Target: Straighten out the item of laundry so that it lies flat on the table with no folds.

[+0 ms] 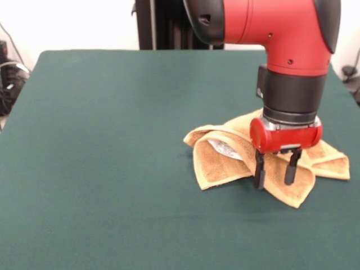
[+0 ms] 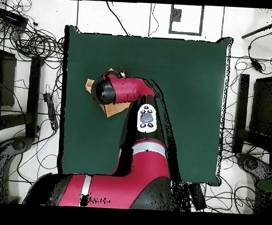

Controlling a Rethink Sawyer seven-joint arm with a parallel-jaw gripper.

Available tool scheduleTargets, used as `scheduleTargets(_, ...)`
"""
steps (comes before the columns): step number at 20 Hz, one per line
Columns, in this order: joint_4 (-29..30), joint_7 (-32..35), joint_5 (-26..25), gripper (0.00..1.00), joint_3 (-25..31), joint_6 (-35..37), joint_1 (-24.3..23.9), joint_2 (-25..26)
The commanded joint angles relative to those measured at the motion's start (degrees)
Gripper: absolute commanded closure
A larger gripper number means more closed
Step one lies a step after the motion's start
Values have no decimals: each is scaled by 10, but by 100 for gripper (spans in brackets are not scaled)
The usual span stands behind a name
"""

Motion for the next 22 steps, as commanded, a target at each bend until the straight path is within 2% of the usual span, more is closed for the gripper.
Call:
scheduleTargets(1,3,18,-27,0,42,20,3,42)
scheduleTargets(13,7,10,2,0,56,110,-5,46)
scheduleTargets(22,-5,3,9,0,72,136,-16,63)
